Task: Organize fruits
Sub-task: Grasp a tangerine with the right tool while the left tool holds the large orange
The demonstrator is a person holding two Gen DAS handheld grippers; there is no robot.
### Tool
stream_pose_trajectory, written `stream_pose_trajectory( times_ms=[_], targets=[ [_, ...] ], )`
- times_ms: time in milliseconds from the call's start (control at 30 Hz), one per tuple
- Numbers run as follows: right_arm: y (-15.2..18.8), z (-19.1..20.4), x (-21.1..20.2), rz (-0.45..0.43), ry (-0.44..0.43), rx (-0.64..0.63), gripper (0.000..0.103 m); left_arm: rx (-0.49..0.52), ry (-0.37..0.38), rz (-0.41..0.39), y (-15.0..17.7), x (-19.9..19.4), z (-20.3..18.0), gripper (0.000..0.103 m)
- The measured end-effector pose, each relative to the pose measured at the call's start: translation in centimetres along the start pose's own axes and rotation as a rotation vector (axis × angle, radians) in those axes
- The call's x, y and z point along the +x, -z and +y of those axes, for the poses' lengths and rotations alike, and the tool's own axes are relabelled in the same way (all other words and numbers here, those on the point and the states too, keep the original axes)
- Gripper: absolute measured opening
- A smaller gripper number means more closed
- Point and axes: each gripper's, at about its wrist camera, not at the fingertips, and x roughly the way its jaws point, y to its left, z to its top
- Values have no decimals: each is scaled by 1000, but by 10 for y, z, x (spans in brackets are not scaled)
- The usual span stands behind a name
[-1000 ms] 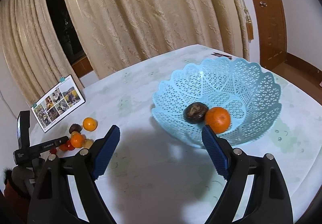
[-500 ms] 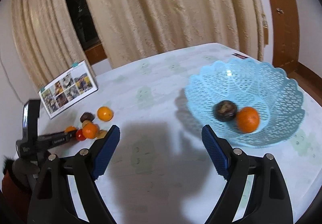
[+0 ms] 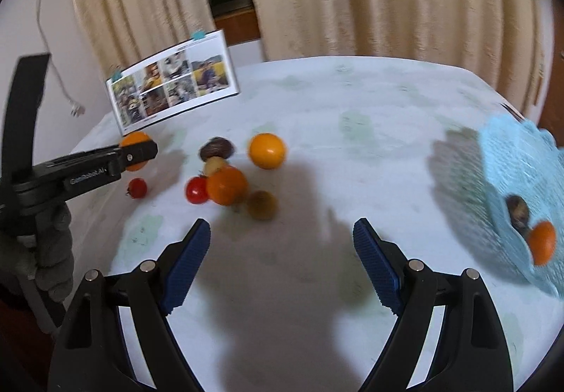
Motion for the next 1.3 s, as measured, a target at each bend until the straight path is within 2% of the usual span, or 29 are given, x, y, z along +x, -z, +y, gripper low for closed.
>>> stream_pose_trajectory(
  times_ms=[100, 233, 333, 633, 767, 900, 1267, 1300],
  targets=[
    [-11, 13, 9, 3, -36, -29, 81, -13, -10, -21, -2, -9, 5, 37],
    [-23, 27, 29, 31, -87, -52, 66, -32, -1, -39, -4, -18, 9, 37],
    [-29, 33, 46, 59, -94, -67, 58, -41, 5, -45, -4, -21, 11, 37],
    [-38, 40, 84, 114, -85, -120, 55, -60, 13, -36, -2, -22, 15, 37],
    [-39, 38, 84, 117, -100, -126, 55, -64, 15, -26, -2, -19, 16, 37],
    [-38, 37, 82, 132, -125, -138, 46, -69, 21, -19, -1, -17, 17, 37],
    [-37, 44, 88, 151, -96, -189, 43, -67, 22, -14, 0, -15, 15, 37],
    [-37, 45, 88, 151, -90, -192, 40, -67, 22, -13, 0, -15, 15, 37]
  ],
)
